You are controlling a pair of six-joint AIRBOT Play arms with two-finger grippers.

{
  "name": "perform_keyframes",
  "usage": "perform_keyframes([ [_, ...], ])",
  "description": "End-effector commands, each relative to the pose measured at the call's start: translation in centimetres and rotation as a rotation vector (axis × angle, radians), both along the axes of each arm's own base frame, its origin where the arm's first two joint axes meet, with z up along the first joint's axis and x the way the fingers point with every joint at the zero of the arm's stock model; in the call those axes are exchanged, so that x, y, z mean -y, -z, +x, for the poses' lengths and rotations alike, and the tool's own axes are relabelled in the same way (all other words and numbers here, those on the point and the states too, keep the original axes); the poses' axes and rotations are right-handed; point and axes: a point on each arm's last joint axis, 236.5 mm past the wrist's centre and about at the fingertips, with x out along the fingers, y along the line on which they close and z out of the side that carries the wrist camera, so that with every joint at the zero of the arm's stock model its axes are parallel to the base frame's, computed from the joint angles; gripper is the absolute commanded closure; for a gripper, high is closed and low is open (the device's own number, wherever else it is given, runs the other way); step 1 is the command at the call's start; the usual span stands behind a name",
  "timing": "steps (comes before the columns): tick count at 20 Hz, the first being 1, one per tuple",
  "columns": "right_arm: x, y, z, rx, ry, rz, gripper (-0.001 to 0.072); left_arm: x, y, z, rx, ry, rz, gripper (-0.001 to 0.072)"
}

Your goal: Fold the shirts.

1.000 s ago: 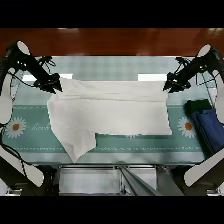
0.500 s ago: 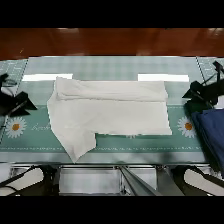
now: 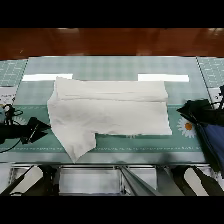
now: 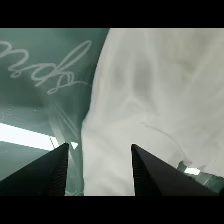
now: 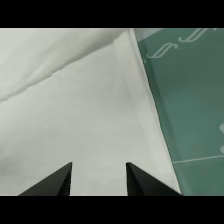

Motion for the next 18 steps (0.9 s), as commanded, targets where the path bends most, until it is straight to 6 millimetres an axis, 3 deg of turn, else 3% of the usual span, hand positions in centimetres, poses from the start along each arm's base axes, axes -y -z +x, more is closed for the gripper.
perform_keyframes([
  [1,-0.5,-0.1,-0.2,0.021,-0.013,0.014,0.0298,0.9,0.8,-0.8,-0.014,0.033,0.005,0.0205],
  [7,-0.5,-0.2,-0.2,0.024,-0.011,0.014,0.0298,4.0,1.5,-1.9,-0.071,0.162,-0.046,0.0205],
  [13,-0.3,-0.2,0.0,0.030,-0.002,0.007,0.0298,5.2,2.3,-2.6,-0.133,0.193,-0.067,0.0206],
  [16,-0.2,-0.2,0.2,0.037,0.006,0.006,0.0298,6.0,2.8,-1.8,-0.136,0.189,-0.031,0.0224],
  [17,-0.2,-0.3,0.4,0.042,0.010,0.010,0.0299,6.2,2.9,-1.3,-0.131,0.172,-0.021,0.0335],
  [18,-0.2,-0.4,0.4,0.043,0.014,0.011,0.0298,6.8,2.8,-0.8,-0.113,0.176,-0.025,0.0582],
])
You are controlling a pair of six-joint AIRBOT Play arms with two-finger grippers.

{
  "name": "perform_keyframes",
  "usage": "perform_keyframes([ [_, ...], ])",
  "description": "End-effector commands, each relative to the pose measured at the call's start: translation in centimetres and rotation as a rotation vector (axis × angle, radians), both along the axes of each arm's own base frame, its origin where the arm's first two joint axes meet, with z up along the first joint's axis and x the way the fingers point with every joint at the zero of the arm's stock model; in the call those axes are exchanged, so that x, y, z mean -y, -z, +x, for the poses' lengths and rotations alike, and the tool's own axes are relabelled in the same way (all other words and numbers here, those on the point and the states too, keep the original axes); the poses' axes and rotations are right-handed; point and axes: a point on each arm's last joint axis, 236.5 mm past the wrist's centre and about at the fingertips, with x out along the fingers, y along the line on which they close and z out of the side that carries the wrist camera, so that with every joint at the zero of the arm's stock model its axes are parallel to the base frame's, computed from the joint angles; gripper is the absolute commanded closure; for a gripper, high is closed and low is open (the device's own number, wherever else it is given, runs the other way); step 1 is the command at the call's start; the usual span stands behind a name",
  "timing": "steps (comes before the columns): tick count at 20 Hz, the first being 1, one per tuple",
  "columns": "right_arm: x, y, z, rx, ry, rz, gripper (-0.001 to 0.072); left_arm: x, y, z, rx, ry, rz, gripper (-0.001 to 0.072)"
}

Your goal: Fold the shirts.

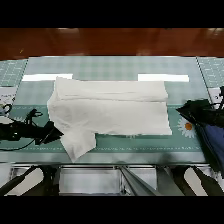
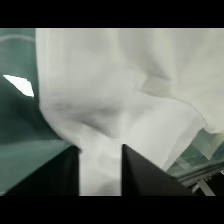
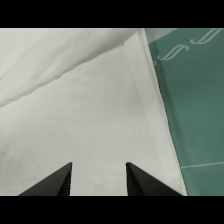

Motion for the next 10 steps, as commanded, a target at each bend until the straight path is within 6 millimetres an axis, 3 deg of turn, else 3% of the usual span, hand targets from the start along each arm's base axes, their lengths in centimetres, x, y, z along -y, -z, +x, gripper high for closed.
perform_keyframes([
  [1,0.4,0.1,0.2,-0.005,0.027,-0.001,0.0299,1.8,-0.1,1.5,0.047,0.007,-0.009,0.0688],
  [3,1.8,1.3,-0.6,-0.059,0.052,-0.060,0.0299,2.8,-0.7,2.0,0.074,0.035,-0.034,0.0687],
  [6,4.3,3.6,-4.4,-0.222,0.122,-0.074,0.0299,3.3,-1.5,1.7,0.077,0.081,-0.056,0.0687],
  [10,4.6,5.6,-7.4,-0.310,0.206,0.024,0.0300,3.6,-2.2,1.7,0.084,0.105,-0.071,0.0687],
])
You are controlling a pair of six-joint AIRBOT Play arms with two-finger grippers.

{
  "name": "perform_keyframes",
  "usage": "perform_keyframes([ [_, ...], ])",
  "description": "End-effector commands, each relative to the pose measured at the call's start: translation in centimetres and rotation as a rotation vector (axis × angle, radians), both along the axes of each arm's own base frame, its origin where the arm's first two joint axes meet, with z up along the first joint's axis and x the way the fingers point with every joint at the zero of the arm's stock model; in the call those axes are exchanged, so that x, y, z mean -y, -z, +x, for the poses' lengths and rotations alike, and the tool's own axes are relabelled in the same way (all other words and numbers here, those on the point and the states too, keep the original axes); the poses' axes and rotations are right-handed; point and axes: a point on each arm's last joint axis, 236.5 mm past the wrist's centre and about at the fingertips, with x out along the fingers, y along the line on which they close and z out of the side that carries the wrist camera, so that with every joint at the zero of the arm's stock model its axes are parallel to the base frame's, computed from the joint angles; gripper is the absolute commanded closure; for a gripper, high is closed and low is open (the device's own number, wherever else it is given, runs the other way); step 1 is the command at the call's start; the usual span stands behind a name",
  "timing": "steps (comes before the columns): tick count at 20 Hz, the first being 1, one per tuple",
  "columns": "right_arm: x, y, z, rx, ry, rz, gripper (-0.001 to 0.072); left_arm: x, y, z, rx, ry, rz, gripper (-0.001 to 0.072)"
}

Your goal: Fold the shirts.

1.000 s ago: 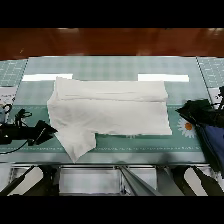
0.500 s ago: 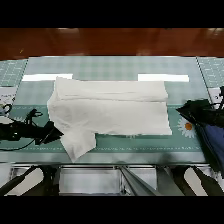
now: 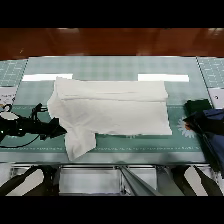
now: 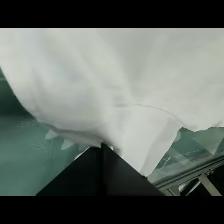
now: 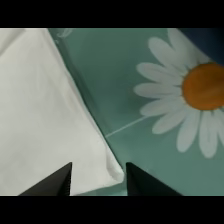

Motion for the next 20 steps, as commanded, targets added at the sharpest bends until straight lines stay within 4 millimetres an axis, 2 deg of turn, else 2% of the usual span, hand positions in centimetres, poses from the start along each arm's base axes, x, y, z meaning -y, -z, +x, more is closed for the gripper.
perform_keyframes([
  [1,-0.6,1.9,-2.9,-0.096,0.038,0.070,0.0300,0.5,-0.8,-0.1,0.012,0.025,-0.017,0.0687],
  [4,-3.3,4.0,-4.6,-0.167,-0.032,0.145,0.0300,0.4,-1.0,0.1,0.027,0.025,-0.012,0.0687],
  [6,-4.2,4.6,-4.6,-0.179,-0.066,0.175,0.0300,0.4,-1.0,0.1,0.028,0.025,-0.012,0.0688],
  [12,-5.7,5.3,-1.4,-0.093,-0.048,0.316,0.0300,0.4,-1.0,0.1,0.028,0.025,-0.012,0.0688],
  [16,-7.5,7.5,-1.0,-0.146,-0.096,0.321,0.0300,0.4,-1.0,0.1,0.028,0.025,-0.011,0.0688],
  [18,-8.1,7.8,0.5,-0.130,-0.082,0.329,0.0301,0.4,-1.0,0.1,0.028,0.025,-0.011,0.0687],
  [20,-8.3,7.5,2.1,-0.108,-0.102,0.313,0.0345,0.4,-1.0,0.1,0.028,0.025,-0.011,0.0687],
])
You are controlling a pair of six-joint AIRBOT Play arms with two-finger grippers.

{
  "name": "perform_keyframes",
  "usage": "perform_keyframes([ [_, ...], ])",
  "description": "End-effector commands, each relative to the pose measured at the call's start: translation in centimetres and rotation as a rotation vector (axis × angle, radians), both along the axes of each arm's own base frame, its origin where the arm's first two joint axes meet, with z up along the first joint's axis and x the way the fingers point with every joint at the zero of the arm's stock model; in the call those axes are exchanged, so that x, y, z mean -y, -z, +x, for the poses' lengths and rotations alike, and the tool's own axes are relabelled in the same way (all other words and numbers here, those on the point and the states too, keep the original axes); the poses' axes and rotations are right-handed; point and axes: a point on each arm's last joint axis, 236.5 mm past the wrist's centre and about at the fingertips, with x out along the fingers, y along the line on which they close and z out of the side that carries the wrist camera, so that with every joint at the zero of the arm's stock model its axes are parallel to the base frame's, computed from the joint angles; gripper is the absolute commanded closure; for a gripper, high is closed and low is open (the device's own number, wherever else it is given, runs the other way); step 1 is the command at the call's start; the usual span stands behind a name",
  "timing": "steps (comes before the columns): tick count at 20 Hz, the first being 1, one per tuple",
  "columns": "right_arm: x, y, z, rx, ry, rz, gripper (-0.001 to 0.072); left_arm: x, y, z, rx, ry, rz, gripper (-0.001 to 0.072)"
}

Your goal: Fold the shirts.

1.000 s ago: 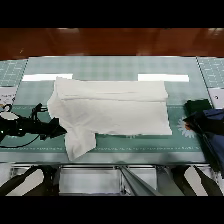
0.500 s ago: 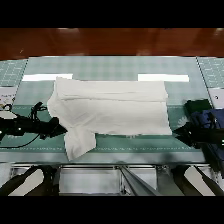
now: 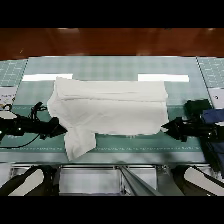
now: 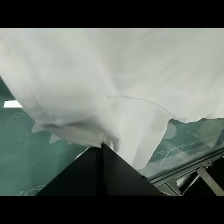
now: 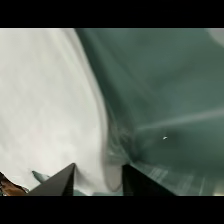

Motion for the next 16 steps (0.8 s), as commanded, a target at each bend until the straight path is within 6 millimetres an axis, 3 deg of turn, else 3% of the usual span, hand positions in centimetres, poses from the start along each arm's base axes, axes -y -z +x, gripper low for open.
perform_keyframes([
  [1,-0.1,0.5,2.7,0.032,-0.006,-0.041,0.0409,0.0,0.0,0.0,0.002,0.001,0.001,0.0688],
  [3,-0.6,-0.1,3.6,0.068,-0.058,-0.052,0.0688,0.0,0.0,0.0,0.002,0.000,0.001,0.0687],
  [7,-1.3,-1.9,4.0,0.102,-0.145,-0.026,0.0689,-0.1,-0.2,0.3,0.009,0.001,0.003,0.0687],
  [9,-1.3,-2.9,3.9,0.113,-0.190,-0.030,0.0689,-0.5,-0.9,1.3,0.041,0.001,0.015,0.0687],
  [11,-0.7,-4.4,4.9,0.158,-0.201,-0.061,0.0689,-1.3,-2.3,3.3,0.100,-0.007,0.036,0.0688],
  [16,1.1,-8.1,9.9,0.270,-0.193,-0.123,0.0689,-4.6,-6.9,11.3,0.286,-0.103,0.105,0.0688],
])
